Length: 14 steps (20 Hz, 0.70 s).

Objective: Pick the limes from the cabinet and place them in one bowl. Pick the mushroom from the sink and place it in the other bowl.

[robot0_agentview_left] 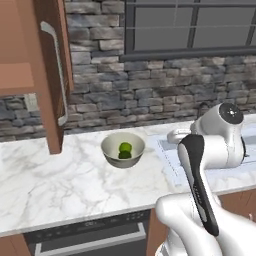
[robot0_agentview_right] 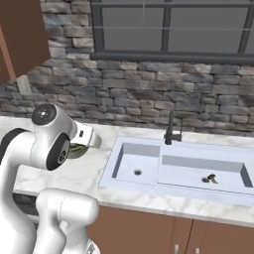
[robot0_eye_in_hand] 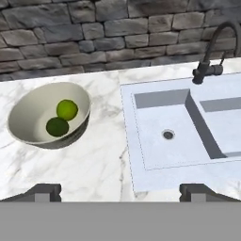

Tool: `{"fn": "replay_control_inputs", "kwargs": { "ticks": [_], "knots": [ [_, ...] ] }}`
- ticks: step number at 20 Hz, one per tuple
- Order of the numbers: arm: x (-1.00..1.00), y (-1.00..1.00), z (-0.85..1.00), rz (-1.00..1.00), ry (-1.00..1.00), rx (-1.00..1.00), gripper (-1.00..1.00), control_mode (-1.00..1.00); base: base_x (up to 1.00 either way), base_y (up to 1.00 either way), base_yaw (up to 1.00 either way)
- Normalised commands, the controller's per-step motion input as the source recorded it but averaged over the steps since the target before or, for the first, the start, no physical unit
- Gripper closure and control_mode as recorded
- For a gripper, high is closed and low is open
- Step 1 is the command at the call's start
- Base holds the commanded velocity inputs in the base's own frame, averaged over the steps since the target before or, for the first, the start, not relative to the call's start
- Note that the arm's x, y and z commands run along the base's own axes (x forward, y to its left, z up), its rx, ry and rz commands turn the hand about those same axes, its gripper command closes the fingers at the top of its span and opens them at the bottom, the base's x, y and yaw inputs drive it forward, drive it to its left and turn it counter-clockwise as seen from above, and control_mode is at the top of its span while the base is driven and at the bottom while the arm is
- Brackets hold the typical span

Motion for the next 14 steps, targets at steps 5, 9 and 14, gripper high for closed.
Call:
{"fn": "replay_control_inputs", "kwargs": {
  "ticks": [5, 9, 14],
  "knots": [
    [0.0, 0.0, 0.0, 0.0, 0.0, 0.0, -1.0, 1.0, -0.18, -0.51, -0.03],
    [0.0, 0.0, 0.0, 0.0, 0.0, 0.0, -1.0, 1.0, 0.0, -0.62, 0.0],
    [0.0, 0.0, 0.0, 0.0, 0.0, 0.0, -1.0, 1.0, 0.01, -0.61, 0.0]
  ]
}}
